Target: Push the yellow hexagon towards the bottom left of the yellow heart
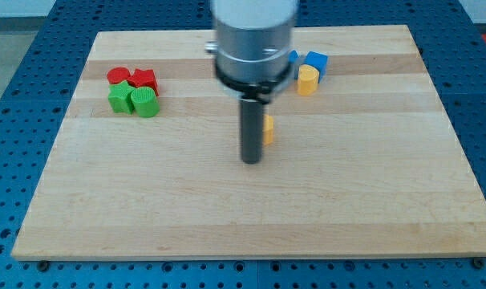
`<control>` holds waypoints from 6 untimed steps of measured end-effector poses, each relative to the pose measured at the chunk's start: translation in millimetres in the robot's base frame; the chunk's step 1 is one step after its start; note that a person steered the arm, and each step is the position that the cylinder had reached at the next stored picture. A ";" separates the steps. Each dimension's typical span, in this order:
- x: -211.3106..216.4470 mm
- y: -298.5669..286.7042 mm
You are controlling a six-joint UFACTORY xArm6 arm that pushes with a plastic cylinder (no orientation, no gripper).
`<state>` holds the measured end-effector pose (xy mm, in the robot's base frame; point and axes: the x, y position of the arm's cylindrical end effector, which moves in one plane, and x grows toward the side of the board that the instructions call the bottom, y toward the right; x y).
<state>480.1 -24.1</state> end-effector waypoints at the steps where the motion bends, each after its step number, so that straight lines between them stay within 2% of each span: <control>1: -51.8 -2.4; 2: -83.5 12.5; 3: -65.0 -14.1; 4: -24.2 -26.0; 5: 4.9 -16.2; 6: -8.5 26.4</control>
